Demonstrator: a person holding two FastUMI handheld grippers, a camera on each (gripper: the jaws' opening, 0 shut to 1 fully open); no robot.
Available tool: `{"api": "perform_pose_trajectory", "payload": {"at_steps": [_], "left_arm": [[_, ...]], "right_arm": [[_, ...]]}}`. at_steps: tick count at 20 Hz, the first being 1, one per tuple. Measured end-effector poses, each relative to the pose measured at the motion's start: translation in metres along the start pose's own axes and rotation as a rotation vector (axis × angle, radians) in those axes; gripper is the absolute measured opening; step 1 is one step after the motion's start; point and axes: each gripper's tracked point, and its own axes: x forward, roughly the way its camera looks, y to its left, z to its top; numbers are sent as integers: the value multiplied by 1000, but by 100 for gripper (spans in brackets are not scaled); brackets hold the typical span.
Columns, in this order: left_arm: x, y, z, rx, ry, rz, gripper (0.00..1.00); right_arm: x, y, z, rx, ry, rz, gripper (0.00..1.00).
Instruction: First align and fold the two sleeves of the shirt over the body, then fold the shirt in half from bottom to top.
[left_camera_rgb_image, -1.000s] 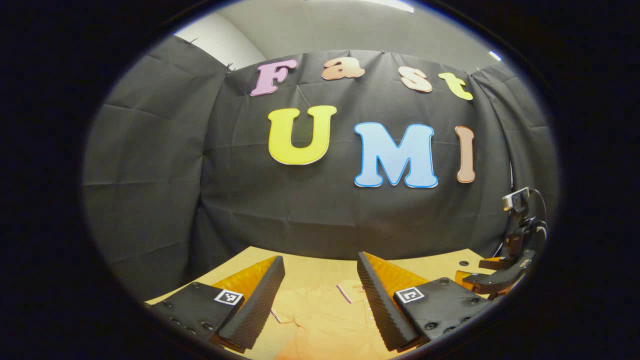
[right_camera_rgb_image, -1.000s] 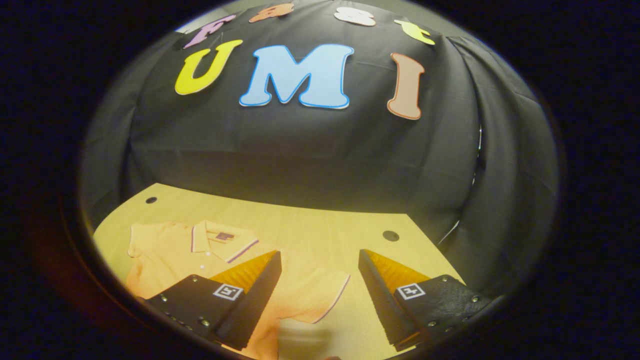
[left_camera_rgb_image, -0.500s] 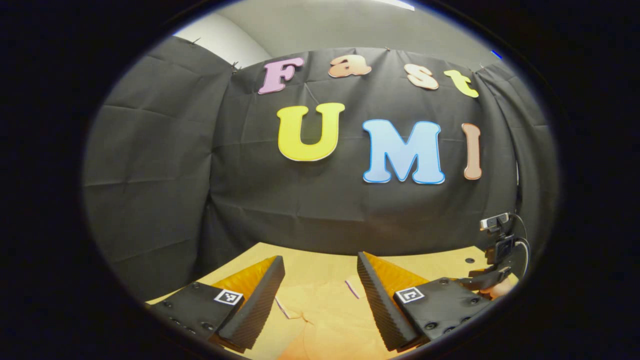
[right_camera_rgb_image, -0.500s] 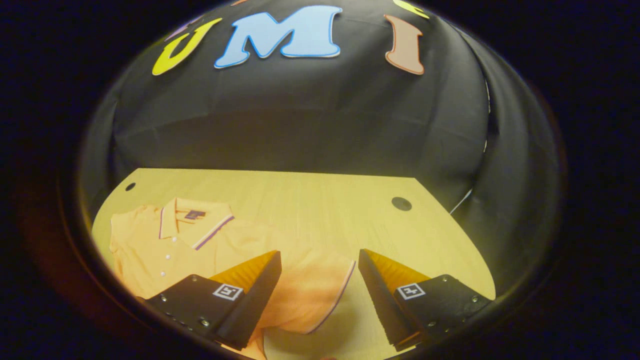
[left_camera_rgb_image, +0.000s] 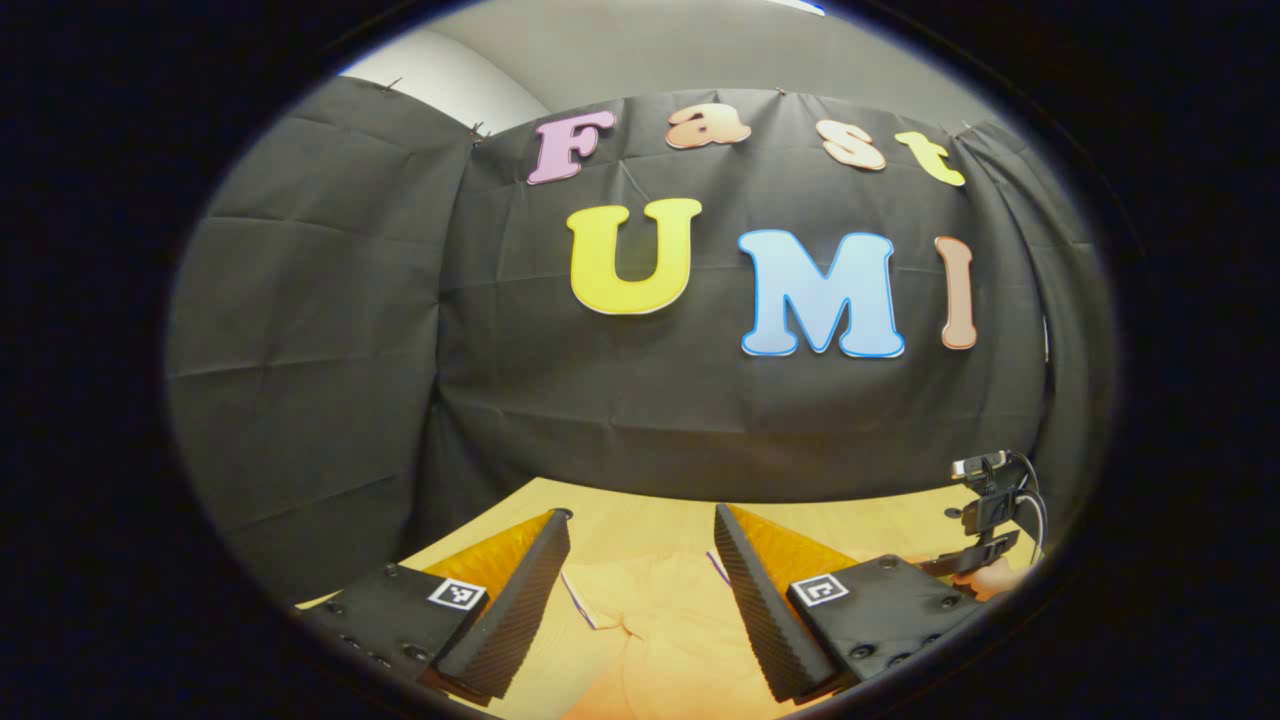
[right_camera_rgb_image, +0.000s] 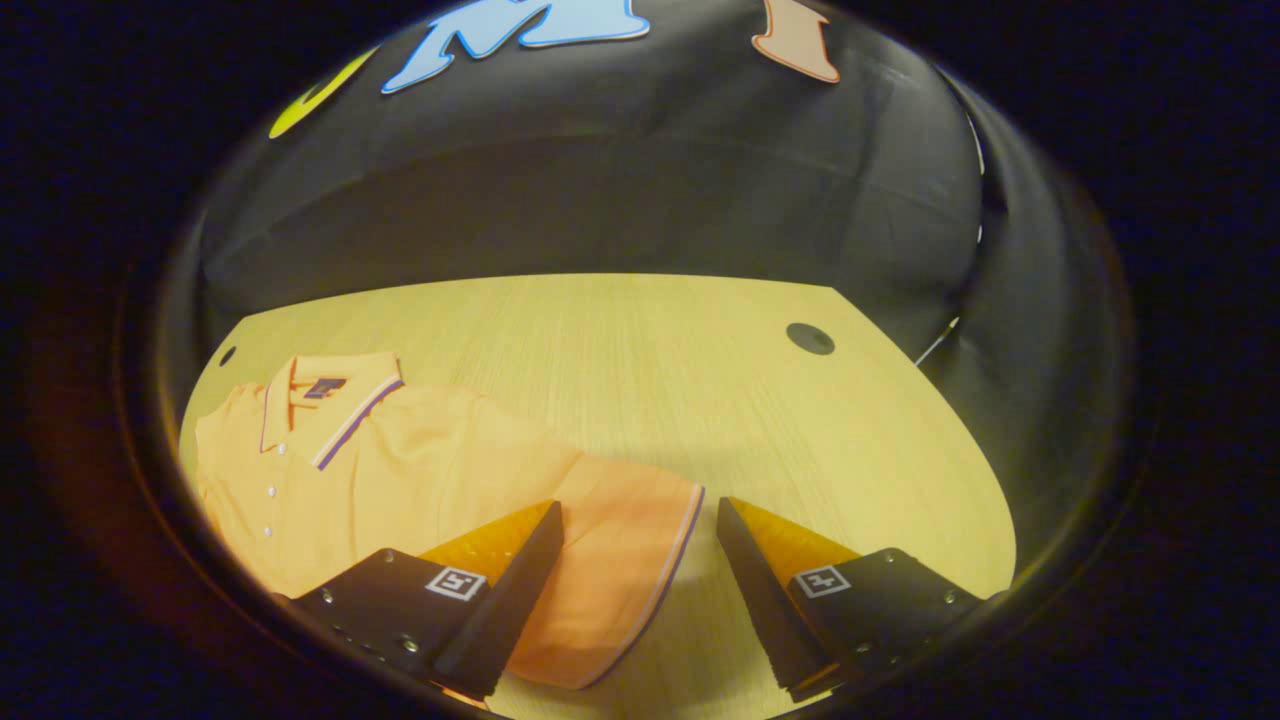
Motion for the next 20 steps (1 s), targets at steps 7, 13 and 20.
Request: {"api": "perform_pose_trajectory", "payload": {"at_steps": [7,13,20], "left_arm": [[0,-3,2,1,-5,-1,94],[-3,-7,0,1,1,-13,94],[-7,-1,-5,-15,6,-8,94]], "right_arm": [[-1,5,-2,79,30,43,52],[-1,9,2,17,16,25,10],[-42,30,37,-108,-76,57,10]]}}
